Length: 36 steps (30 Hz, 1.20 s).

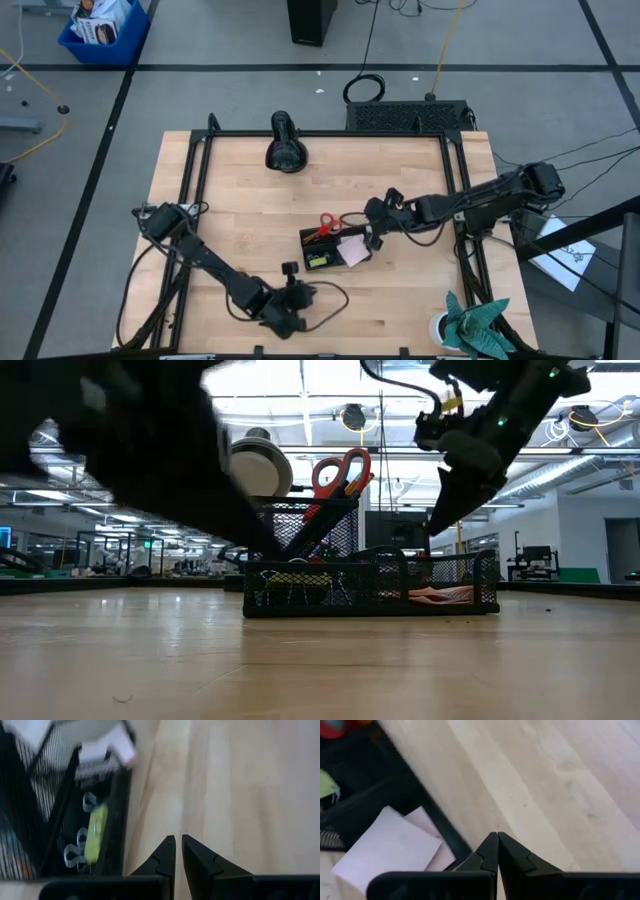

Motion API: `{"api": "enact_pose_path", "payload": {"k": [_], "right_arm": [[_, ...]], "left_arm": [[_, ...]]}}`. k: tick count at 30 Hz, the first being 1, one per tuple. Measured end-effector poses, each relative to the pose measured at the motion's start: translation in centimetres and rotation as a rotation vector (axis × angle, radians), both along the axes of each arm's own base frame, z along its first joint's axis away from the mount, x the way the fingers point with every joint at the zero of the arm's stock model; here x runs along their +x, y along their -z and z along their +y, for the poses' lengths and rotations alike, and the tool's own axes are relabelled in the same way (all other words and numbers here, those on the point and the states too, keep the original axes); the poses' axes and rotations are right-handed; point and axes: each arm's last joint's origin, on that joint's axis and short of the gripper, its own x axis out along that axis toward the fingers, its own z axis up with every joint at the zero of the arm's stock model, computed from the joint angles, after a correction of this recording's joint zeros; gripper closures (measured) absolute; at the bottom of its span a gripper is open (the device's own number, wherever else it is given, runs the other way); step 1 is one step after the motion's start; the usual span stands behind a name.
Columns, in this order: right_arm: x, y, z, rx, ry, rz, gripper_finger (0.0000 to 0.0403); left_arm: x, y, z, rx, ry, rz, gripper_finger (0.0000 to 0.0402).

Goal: Pick and place office supplies into organizer
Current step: Adjust the desk organizer

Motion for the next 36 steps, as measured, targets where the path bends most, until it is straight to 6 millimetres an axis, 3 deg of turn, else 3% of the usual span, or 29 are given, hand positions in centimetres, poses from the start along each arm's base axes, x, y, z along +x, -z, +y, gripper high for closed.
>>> {"api": "enact_pose_path", "payload": {"k": [7,15,20,36], "right_arm": [[0.1,1.3,-2.3,0.056,-0.014,-0.029,0.0402],[-0.7,3.3,-3.5,0.106,-0.021,-0.067,0.0403],[-1.2,4.2,-3.3,0.135,-0.038,-0.080,0.0403],[-1.3,4.3,-1.8,0.160,-0.089,-0.076,0.0403]], "left_arm": [[-0.6,1.8,1.5,-0.044,-0.068,0.008,0.0364],[-0.2,2.4,3.0,-0.027,-0.103,0.009,0.0364],[0.2,2.8,4.4,-0.017,-0.144,0.022,0.0364],[0.9,2.9,6.1,0.002,-0.174,0.042,0.0364]]}}
